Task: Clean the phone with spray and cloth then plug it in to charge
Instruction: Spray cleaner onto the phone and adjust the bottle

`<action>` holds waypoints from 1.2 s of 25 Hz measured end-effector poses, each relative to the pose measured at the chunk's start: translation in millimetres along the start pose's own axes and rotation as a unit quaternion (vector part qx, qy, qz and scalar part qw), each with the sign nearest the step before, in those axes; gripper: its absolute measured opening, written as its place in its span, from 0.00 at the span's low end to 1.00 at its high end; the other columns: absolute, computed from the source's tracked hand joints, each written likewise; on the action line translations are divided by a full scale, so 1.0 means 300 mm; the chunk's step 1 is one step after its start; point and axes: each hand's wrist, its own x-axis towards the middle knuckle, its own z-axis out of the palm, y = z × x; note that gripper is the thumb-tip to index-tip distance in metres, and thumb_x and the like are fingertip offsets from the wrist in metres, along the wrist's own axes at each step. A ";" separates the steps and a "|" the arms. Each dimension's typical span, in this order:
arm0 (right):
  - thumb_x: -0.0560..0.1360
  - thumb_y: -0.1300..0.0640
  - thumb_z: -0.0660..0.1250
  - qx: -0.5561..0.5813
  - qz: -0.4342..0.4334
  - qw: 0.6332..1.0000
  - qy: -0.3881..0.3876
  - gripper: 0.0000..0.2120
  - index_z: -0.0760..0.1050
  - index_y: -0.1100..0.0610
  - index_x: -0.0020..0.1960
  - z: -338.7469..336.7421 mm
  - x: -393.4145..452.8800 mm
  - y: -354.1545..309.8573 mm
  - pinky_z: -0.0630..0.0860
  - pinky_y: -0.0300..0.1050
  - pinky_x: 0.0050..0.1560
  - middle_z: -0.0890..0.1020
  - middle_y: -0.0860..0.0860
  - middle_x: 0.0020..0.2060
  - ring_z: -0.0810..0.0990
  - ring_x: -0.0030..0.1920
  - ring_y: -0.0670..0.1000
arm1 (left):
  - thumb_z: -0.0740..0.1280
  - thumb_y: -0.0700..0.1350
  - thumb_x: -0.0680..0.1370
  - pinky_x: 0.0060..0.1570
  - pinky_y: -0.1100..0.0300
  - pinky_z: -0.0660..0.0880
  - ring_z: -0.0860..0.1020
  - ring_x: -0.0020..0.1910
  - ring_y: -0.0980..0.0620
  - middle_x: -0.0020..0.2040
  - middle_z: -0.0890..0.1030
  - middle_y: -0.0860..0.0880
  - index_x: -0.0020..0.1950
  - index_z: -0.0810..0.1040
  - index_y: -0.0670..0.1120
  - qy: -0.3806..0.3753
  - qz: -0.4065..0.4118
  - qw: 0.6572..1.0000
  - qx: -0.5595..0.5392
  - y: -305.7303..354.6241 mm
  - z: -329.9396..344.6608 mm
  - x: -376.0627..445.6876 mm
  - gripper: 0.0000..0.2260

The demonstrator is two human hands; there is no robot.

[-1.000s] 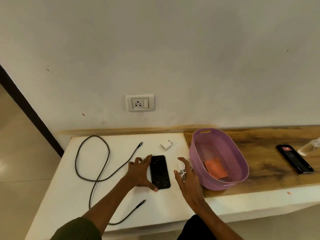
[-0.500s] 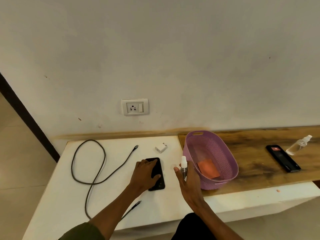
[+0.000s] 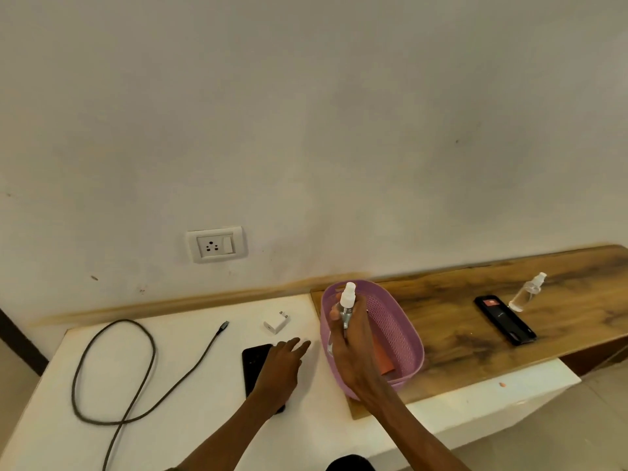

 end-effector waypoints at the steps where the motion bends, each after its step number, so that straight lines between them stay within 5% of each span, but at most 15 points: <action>1: 0.73 0.36 0.57 0.011 -0.001 1.000 -0.004 0.31 0.60 0.52 0.70 -0.009 0.006 0.004 0.77 0.51 0.52 0.76 0.56 0.57 0.77 0.55 0.56 | 0.57 0.42 0.85 0.75 0.54 0.60 0.63 0.76 0.46 0.79 0.64 0.49 0.80 0.60 0.53 -0.003 0.004 1.000 0.010 0.010 0.016 0.017 0.23; 5: 0.78 0.47 0.62 0.009 -0.041 0.999 -0.016 0.16 0.60 0.36 0.61 -0.044 0.030 0.023 0.80 0.43 0.50 0.75 0.41 0.49 0.78 0.51 0.48 | 0.59 0.38 0.83 0.69 0.63 0.66 0.71 0.68 0.50 0.70 0.74 0.48 0.72 0.73 0.49 -0.012 0.020 0.999 -0.043 0.008 0.078 0.034 0.18; 8: 0.76 0.42 0.62 0.020 -0.042 0.999 -0.015 0.15 0.62 0.38 0.60 -0.058 0.036 0.039 0.80 0.47 0.52 0.76 0.42 0.48 0.78 0.51 0.48 | 0.61 0.32 0.80 0.57 0.72 0.71 0.77 0.59 0.53 0.60 0.77 0.50 0.63 0.80 0.47 -0.006 0.007 0.994 -0.105 -0.005 0.097 0.021 0.17; 12: 0.73 0.38 0.62 0.024 -0.058 0.998 -0.013 0.14 0.64 0.35 0.58 -0.057 0.023 0.016 0.78 0.31 0.45 0.76 0.33 0.46 0.78 0.51 0.40 | 0.63 0.26 0.77 0.45 0.77 0.73 0.78 0.46 0.57 0.57 0.78 0.45 0.61 0.79 0.39 0.028 -0.039 0.984 -0.169 0.023 0.005 0.042 0.16; 14: 0.75 0.42 0.64 0.024 -0.057 0.998 -0.016 0.14 0.65 0.37 0.58 -0.050 0.015 0.000 0.77 0.31 0.45 0.77 0.33 0.46 0.78 0.51 0.40 | 0.67 0.26 0.75 0.41 0.78 0.73 0.78 0.40 0.60 0.52 0.80 0.42 0.54 0.81 0.36 0.094 -0.037 0.971 -0.216 0.045 -0.098 0.056 0.11; 20: 0.77 0.47 0.65 0.012 -0.027 0.999 -0.030 0.20 0.68 0.51 0.66 0.005 -0.024 -0.062 0.79 0.43 0.56 0.79 0.44 0.52 0.79 0.51 0.45 | 0.69 0.26 0.73 0.43 0.75 0.74 0.79 0.40 0.58 0.46 0.80 0.43 0.47 0.84 0.37 0.243 0.005 0.925 -0.292 0.073 -0.459 0.007 0.09; 23: 0.76 0.39 0.62 -0.058 -0.059 0.995 -0.054 0.19 0.67 0.44 0.64 0.019 -0.034 -0.100 0.71 0.30 0.46 0.76 0.36 0.49 0.77 0.47 0.40 | 0.71 0.28 0.73 0.43 0.76 0.74 0.80 0.41 0.61 0.45 0.82 0.44 0.48 0.85 0.38 0.293 0.014 0.910 -0.293 0.073 -0.595 -0.010 0.08; 26: 0.76 0.42 0.64 -0.018 -0.042 0.996 -0.078 0.16 0.68 0.43 0.62 0.062 -0.055 -0.135 0.75 0.38 0.51 0.78 0.41 0.52 0.79 0.52 0.45 | 0.72 0.31 0.75 0.45 0.72 0.78 0.84 0.41 0.58 0.46 0.85 0.46 0.51 0.85 0.40 0.301 0.005 0.886 -0.352 0.068 -0.686 -0.046 0.08; 30: 0.78 0.52 0.67 0.020 -0.050 0.995 -0.087 0.13 0.67 0.41 0.58 0.122 -0.084 -0.186 0.75 0.33 0.55 0.77 0.40 0.49 0.78 0.50 0.41 | 0.72 0.34 0.76 0.45 0.72 0.78 0.86 0.39 0.57 0.42 0.87 0.46 0.51 0.84 0.39 0.286 0.006 0.873 -0.396 0.073 -0.759 -0.099 0.06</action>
